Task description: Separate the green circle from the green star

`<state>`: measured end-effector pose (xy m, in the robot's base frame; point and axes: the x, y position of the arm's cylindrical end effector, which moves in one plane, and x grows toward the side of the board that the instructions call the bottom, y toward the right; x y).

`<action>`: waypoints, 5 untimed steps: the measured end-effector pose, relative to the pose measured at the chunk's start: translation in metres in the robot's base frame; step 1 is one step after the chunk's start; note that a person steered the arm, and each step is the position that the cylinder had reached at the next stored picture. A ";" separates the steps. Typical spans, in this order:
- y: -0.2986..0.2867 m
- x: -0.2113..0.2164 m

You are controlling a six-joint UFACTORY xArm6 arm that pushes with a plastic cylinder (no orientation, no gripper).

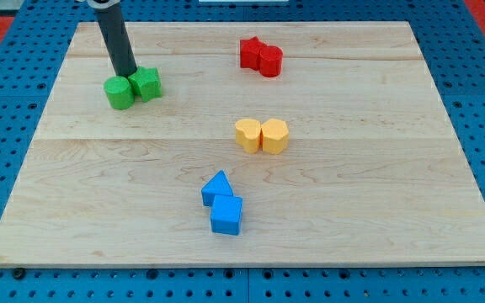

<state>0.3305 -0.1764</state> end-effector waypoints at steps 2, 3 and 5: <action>-0.010 -0.011; -0.019 -0.013; -0.021 0.030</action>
